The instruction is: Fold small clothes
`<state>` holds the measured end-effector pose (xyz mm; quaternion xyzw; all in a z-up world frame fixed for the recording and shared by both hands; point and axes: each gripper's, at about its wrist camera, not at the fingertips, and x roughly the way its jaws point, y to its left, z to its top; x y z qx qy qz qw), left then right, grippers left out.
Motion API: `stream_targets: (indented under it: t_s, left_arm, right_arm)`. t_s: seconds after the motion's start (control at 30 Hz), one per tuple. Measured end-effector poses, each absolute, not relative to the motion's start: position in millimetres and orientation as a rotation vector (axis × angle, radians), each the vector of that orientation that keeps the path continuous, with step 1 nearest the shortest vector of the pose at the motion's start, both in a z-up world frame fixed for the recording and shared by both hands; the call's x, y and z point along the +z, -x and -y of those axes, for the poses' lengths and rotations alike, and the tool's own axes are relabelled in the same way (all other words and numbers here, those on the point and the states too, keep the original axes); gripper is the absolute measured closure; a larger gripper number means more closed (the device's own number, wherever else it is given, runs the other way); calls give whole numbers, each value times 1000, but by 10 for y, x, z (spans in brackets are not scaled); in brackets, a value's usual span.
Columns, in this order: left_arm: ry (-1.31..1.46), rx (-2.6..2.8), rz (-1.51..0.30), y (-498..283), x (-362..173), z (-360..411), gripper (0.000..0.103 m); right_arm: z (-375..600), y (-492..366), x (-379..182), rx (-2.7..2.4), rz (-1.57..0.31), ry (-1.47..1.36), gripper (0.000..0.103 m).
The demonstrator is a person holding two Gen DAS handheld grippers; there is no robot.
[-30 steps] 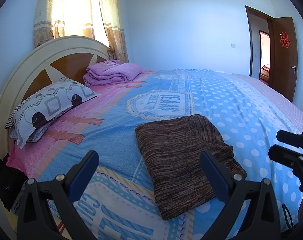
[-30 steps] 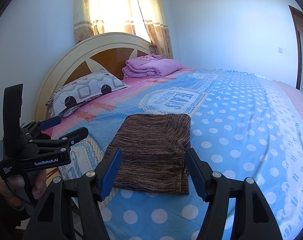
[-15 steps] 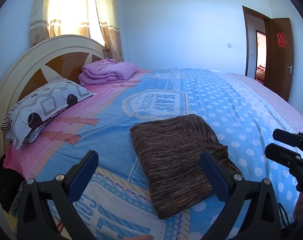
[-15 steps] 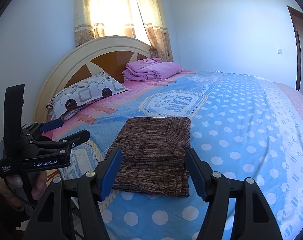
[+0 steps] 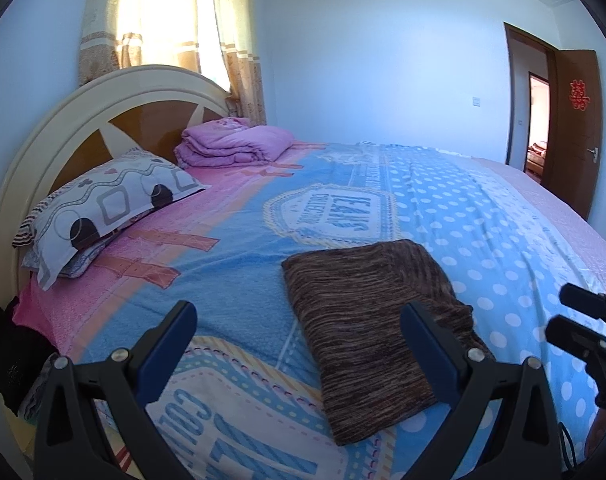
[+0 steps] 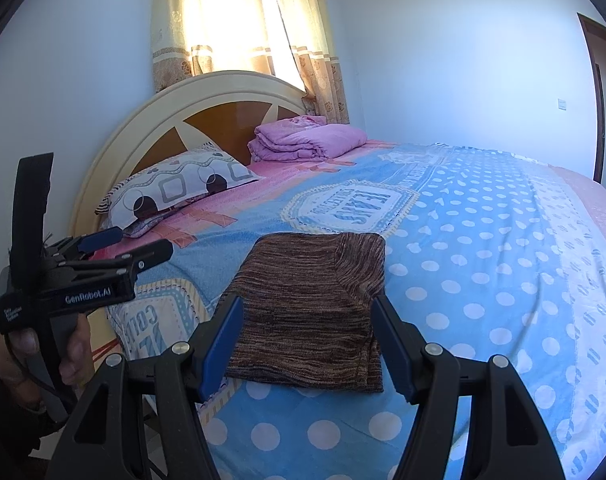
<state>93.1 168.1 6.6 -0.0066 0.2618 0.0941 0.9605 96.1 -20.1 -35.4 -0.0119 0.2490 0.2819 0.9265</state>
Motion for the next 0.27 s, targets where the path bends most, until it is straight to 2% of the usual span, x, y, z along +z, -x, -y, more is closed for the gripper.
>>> stream_targets:
  t_s: [0.27]
  left_arm:
    - [11,198,-535,-947,21,-1729,0]
  right_arm:
    - [183,-953,-385,589,-519,31,36]
